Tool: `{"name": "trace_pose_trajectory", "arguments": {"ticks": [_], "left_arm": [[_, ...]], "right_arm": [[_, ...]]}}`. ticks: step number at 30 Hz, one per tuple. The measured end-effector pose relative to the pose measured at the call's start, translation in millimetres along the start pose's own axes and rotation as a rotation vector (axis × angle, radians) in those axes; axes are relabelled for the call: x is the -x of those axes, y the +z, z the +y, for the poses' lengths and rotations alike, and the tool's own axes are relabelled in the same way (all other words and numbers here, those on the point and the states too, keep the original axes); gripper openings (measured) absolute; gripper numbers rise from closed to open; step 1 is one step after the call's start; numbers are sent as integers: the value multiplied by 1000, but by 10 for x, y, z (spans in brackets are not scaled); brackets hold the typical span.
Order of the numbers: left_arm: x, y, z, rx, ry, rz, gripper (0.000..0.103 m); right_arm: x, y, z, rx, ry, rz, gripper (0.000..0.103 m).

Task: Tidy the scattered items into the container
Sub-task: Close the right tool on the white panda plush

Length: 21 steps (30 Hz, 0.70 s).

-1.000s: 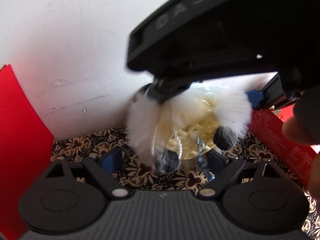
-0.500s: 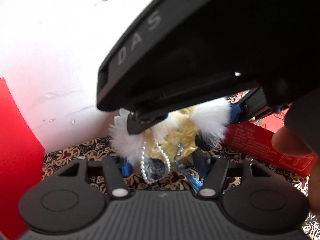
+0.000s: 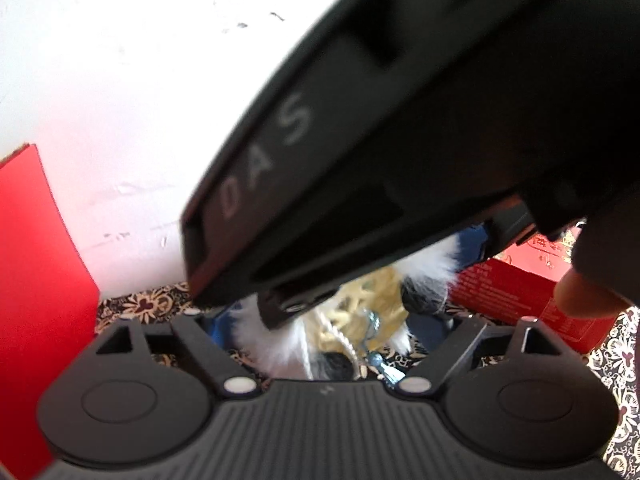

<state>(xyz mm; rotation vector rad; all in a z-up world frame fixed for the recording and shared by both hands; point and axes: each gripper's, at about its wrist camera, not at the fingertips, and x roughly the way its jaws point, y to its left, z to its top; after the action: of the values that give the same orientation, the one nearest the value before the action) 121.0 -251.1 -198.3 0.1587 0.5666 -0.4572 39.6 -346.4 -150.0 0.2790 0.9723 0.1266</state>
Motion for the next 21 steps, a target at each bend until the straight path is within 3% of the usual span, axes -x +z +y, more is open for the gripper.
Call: {"name": "trace_pose_trajectory", "arguments": {"ticks": [2,4,5,11,13,17,18,19,20,21], "left_arm": [[-5,1,76,25,-17,5,82],[-42,6,146,48,-46,27,67],[-71,8,181,60,-59,45,67],[-161,43,348,108,-92,59,61],[-164,40,350,88,-88,59,50],[-93,-15,351,50,-87,65,33],[-80,-30,359,48,-94,74,8],[-64,-38,368,47,-100,83,0],[-32,-41,380,48,-108,88,0],[13,-49,393,50,-119,90,0]], "right_arm": [[-41,133,-52,0,-9,17,83],[-123,207,-184,-15,-23,33,85],[-154,209,-209,-27,-38,44,85],[-131,175,-392,-136,1,43,76],[-68,150,-422,-150,-3,24,71],[95,47,-420,-143,4,5,51],[149,11,-418,-137,8,1,40],[203,-25,-416,-130,13,-3,25],[249,-61,-429,-133,24,2,14],[294,-101,-459,-148,36,6,14]]}}
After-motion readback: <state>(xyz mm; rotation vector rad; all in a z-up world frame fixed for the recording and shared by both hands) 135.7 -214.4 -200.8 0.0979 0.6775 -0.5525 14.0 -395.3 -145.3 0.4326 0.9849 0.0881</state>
